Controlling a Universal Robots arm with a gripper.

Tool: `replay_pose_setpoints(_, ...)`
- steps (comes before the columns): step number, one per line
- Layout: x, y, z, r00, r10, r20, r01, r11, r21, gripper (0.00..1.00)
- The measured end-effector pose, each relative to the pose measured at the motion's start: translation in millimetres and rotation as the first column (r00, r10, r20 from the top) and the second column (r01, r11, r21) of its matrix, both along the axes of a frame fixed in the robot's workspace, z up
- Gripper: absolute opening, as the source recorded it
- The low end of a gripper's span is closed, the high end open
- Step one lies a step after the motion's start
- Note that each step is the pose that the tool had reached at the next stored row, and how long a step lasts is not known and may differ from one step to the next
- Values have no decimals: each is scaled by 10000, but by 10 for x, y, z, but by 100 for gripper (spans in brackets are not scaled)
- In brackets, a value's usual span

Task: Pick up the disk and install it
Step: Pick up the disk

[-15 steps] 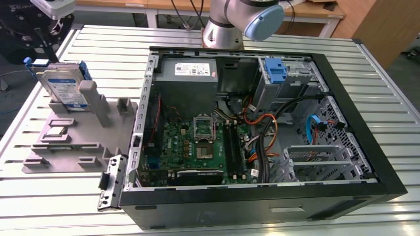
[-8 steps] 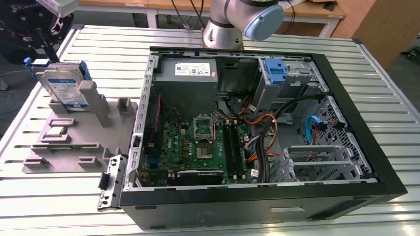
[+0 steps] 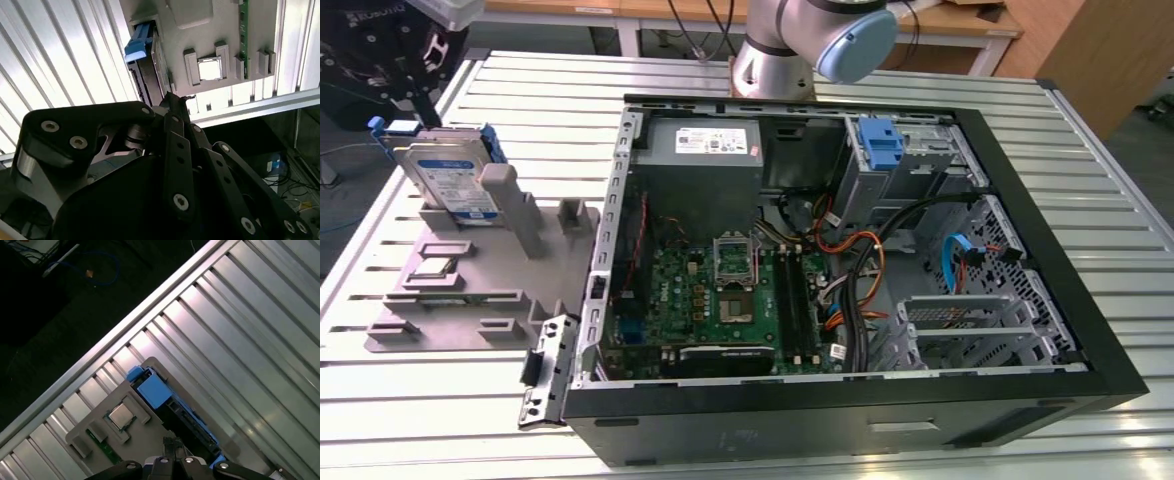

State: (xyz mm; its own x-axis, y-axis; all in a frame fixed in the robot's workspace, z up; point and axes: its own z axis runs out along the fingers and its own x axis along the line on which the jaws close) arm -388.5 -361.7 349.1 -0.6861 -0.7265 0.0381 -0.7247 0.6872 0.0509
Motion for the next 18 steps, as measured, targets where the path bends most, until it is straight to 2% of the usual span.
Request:
replay_pose_setpoints(7,0,0,-8,9961,883,36,-884,9961,31,10)
replay_pose_setpoints(10,-1,1,-15,9931,1168,65,-1169,9931,84,10)
replay_pose_setpoints(13,0,1,-20,9890,1479,85,-1481,9888,178,10)
replay_pose_setpoints(18,0,0,-31,9789,2041,109,-2044,9784,313,10)
